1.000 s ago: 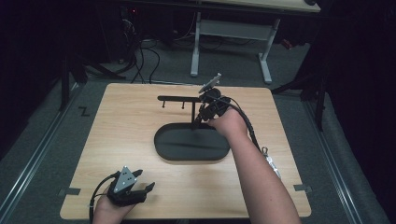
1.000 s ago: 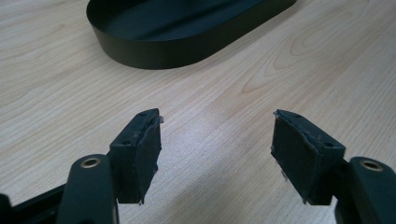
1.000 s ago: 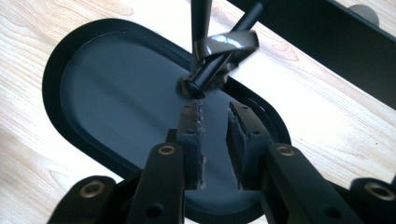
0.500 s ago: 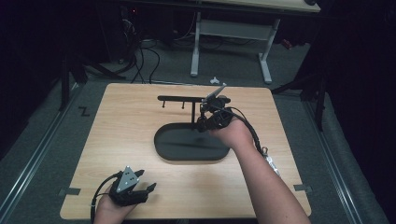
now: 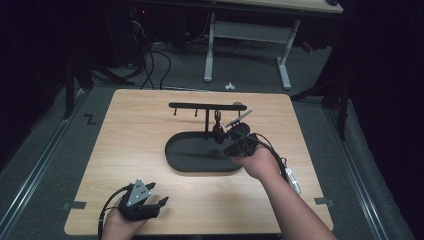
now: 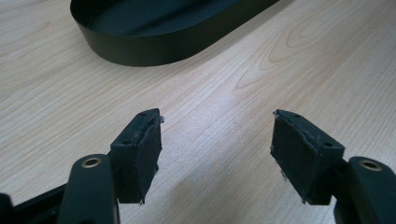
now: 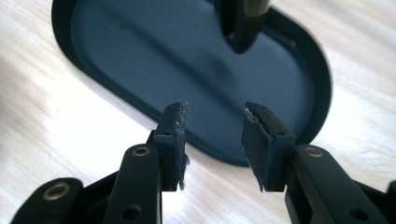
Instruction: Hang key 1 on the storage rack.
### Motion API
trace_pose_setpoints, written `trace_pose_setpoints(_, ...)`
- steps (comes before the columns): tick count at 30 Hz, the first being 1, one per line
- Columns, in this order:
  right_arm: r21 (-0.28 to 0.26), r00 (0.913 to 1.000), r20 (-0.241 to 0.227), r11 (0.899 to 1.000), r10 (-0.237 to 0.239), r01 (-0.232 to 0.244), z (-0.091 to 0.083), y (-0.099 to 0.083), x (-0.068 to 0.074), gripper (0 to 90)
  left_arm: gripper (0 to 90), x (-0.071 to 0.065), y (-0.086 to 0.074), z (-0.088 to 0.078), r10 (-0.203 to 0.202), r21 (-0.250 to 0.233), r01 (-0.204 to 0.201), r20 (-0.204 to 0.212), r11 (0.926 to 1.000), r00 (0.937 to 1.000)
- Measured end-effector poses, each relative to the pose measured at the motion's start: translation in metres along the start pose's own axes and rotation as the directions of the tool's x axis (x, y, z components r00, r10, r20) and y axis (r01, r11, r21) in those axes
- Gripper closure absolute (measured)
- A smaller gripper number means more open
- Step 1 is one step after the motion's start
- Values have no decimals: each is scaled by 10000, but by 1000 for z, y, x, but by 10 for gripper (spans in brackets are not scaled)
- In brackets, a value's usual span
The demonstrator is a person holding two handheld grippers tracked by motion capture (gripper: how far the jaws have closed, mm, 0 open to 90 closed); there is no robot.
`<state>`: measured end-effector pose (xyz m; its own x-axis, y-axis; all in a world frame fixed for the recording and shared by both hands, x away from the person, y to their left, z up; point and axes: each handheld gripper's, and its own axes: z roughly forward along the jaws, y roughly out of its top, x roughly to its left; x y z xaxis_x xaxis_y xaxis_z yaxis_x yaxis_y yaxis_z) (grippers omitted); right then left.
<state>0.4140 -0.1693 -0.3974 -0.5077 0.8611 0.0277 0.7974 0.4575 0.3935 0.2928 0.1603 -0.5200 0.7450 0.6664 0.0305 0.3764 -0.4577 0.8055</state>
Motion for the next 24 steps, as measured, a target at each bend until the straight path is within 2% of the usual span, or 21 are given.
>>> trace_pose_setpoints(4, -110, 9999, 156, 9999, -57, 59, 8, -22, 2, 595, 339, -2, 0, 1, 53, 40, -53, -4, 10000, 10000)
trace_pose_setpoints(5, -132, 9997, 215, 9998, -125, 128, 14, -33, 3, 593, 339, -2, 0, 1, 100, 47, -100, -38, 9999, 9999)
trace_pose_setpoints(7, -186, 9998, 110, 9997, -136, 138, 19, -45, 4, 593, 339, -2, 0, 1, 80, 38, -80, -45, 10000, 10000)
trace_pose_setpoints(8, -186, 9998, 110, 9997, -136, 138, 19, -45, 4, 593, 339, -2, 0, 0, 79, 50, -79, -42, 10000, 10000)
trace_pose_setpoints(9, -289, 9999, -97, 9996, -32, 29, 24, -56, 4, 593, 340, -2, 0, 0, 61, 14, -60, -62, 10000, 10000)
trace_pose_setpoints(10, -289, 9999, -97, 9996, -32, 29, 24, -56, 4, 593, 339, -2, 0, 0, 61, 14, -60, -62, 10000, 10000)
trace_pose_setpoints(12, -620, 9999, -99, 9981, -17, 11, 30, -72, 4, 592, 339, -2, 0, 0, 36, 11, -36, -65, 10000, 10000)
trace_pose_setpoints(13, -620, 9999, -99, 9981, -17, 11, 30, -72, 4, 592, 339, -2, 0, 0, 40, 36, -40, -62, 10000, 10000)
trace_pose_setpoints(17, -1126, 9997, -238, 9936, 7, -34, 41, -96, 4, 574, 338, -1, 0, 0, 6, 70, -5, -179, 10000, 9998)
trace_pose_setpoints(18, -1126, 9997, -238, 9936, 7, -34, 41, -96, 4, 574, 337, -1, 0, 0, 6, 70, -5, -179, 10000, 9998)
trace_pose_setpoints(19, -1313, 9998, -213, 9913, 10, -38, 46, -106, 5, 572, 337, 0, 0, -1, -53, 49, 55, -248, 10000, 9997)
trace_pose_setpoints(24, -1727, 9999, -133, 9850, -99, 74, 54, -124, 7, 563, 337, 3, -1, -2, -180, 9, 180, -376, 9998, 9991)
